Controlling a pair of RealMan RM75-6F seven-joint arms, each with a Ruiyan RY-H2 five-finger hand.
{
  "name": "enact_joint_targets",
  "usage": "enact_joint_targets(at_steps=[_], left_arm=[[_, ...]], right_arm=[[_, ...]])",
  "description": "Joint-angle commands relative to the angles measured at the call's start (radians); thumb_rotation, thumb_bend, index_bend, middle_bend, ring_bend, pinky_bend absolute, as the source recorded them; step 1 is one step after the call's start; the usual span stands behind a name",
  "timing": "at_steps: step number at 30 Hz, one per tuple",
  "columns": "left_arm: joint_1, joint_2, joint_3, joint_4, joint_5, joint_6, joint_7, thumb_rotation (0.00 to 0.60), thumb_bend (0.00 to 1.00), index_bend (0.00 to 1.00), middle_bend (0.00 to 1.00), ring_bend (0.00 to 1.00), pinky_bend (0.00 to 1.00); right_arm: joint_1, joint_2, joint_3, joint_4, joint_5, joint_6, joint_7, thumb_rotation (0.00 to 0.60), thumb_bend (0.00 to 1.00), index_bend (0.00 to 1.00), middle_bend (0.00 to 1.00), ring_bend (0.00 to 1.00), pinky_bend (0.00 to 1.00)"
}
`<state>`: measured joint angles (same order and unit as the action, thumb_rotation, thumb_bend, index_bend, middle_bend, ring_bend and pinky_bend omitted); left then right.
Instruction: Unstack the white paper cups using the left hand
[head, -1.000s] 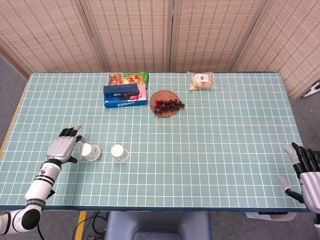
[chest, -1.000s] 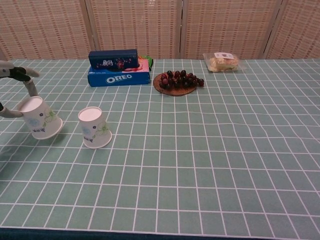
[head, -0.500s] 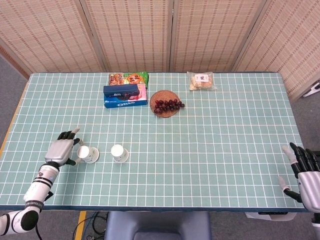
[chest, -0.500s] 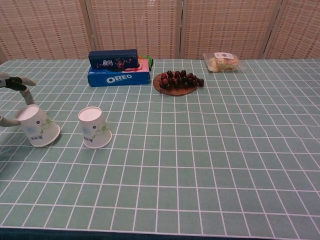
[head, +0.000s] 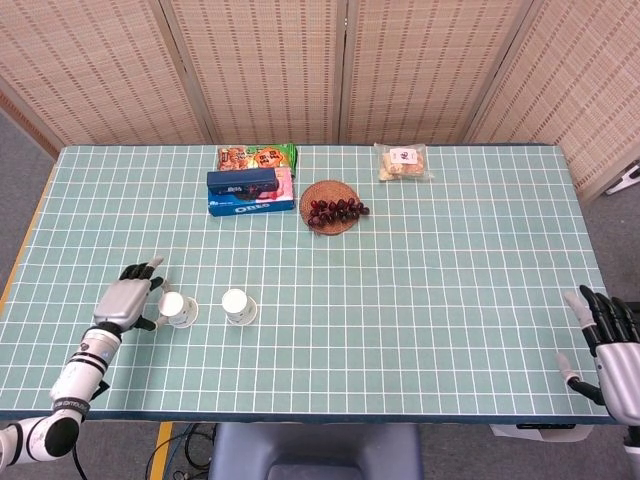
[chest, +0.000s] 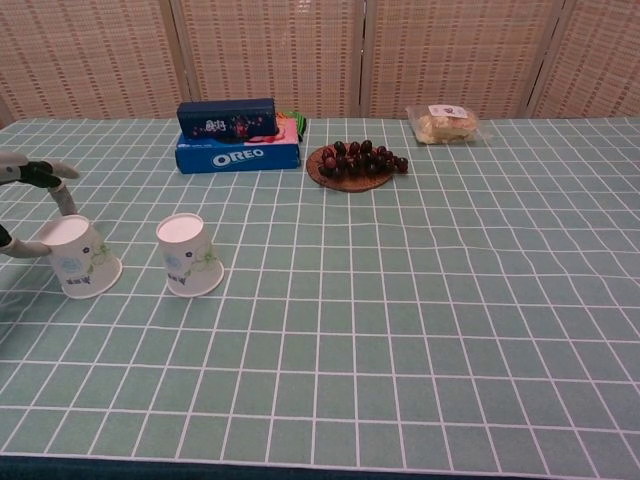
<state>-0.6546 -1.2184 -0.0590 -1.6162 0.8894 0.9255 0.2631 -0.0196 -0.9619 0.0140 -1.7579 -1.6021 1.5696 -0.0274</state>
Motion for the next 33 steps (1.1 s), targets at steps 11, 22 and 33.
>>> enact_joint_targets(at_steps=[11, 22, 33], left_arm=[[0.001, 0.003, -0.01, 0.001, 0.007, -0.02, -0.003, 0.6, 0.3, 0.43, 0.0, 0.0, 0.0], [0.008, 0.014, -0.025, -0.036, 0.021, 0.006, -0.001, 0.6, 0.3, 0.05, 0.0, 0.0, 0.0], [0.041, 0.136, -0.021, -0.328, 0.022, 0.222, 0.2, 0.6, 0.29, 0.0, 0.0, 0.0, 0.0]], right_arm=[[-0.002, 0.0, 0.002, 0.0, 0.003, 0.005, 0.001, 0.6, 0.34, 0.03, 0.0, 0.0, 0.0], [-0.009, 0.003, 0.001, -0.002, -0.009, 0.022, 0.008, 0.6, 0.34, 0.04, 0.0, 0.0, 0.0], [-0.014, 0.01, -0.006, 0.002, -0.032, 0.037, 0.025, 0.6, 0.34, 0.03, 0.0, 0.0, 0.0]])
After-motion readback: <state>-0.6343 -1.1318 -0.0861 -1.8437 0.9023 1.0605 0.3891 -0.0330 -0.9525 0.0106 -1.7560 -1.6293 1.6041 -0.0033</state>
